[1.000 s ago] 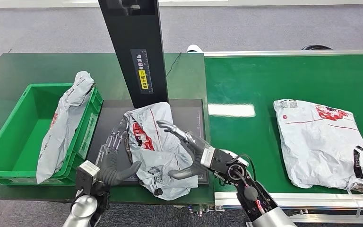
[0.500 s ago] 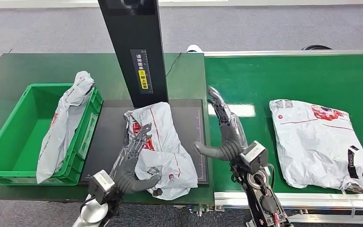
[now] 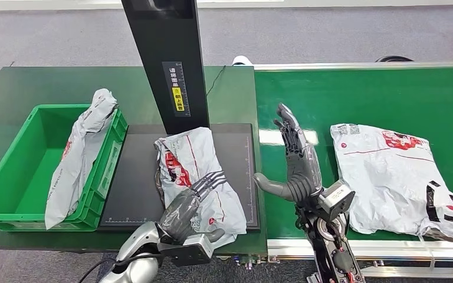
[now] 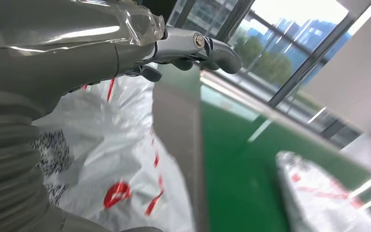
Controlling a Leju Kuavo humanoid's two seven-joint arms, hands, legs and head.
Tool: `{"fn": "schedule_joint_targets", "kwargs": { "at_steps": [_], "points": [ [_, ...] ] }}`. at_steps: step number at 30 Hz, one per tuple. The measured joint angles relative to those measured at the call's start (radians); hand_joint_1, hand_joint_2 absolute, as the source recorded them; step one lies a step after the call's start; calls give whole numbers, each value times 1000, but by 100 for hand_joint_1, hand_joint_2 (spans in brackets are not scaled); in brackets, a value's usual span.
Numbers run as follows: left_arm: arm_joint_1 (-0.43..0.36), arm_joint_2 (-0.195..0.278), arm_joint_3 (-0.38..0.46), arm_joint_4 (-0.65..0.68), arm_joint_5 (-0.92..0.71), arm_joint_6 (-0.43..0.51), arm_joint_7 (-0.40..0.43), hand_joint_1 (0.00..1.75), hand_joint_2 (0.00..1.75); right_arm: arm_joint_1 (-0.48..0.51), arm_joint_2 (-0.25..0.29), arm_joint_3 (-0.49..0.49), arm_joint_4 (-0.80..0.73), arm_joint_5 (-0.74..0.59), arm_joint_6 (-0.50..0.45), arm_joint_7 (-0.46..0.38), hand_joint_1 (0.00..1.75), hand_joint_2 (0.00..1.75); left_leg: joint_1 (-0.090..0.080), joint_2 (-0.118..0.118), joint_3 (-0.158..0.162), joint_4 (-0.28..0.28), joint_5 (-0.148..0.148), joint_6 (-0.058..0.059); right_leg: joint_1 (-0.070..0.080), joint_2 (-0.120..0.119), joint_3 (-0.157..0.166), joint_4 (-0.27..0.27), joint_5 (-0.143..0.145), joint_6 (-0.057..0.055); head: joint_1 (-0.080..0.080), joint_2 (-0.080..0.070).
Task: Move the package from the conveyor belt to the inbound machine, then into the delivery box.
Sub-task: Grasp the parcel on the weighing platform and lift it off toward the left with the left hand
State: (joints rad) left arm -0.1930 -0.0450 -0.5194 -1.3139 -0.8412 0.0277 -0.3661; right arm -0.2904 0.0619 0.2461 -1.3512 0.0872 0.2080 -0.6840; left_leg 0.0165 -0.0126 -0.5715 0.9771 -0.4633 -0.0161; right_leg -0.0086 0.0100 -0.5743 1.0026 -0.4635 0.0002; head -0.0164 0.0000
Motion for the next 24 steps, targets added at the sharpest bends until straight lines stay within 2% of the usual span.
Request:
{"fn": "schedule_joint_targets", "kwargs": {
  "at_steps": [9, 14, 18, 19, 23, 24],
  "points": [
    [-53, 15, -39, 100, -209, -2, 190, 0, 175, 0, 15, -3, 0, 20, 9, 4, 0, 175, 0, 0, 0, 0, 0, 0, 0, 0, 0, 0, 0, 0, 0, 0],
    [-74, 7, -41, 166, -287, -28, 237, 0, 175, 4, 23, -14, 0, 33, 11, 11, 0, 175, 0, 0, 0, 0, 0, 0, 0, 0, 0, 0, 0, 0, 0, 0],
    [-86, -4, -38, 212, -297, -54, 236, 70, 175, 6, 25, -20, 2, 36, 11, 12, 0, 175, 0, 0, 0, 0, 0, 0, 0, 0, 0, 0, 0, 0, 0, 0],
    [-89, -6, -38, 222, -299, -58, 233, 70, 175, 6, 26, -22, 2, 36, 11, 13, 0, 175, 0, 0, 0, 0, 0, 0, 0, 0, 1, 0, 0, 0, 0, 0],
    [-97, -12, -38, 249, -299, -64, 220, 175, 175, 6, 26, -26, 7, 38, 10, 14, 0, 175, 0, -1, 1, 0, 0, 0, 0, -1, 2, 0, 0, 0, 0, 0],
    [-99, -13, -38, 253, -298, -64, 217, 175, 175, 6, 26, -27, 8, 38, 10, 15, 0, 175, 0, -1, 1, 0, 0, 0, 0, -1, 3, 0, 0, 0, 0, 0]
  ]
}}
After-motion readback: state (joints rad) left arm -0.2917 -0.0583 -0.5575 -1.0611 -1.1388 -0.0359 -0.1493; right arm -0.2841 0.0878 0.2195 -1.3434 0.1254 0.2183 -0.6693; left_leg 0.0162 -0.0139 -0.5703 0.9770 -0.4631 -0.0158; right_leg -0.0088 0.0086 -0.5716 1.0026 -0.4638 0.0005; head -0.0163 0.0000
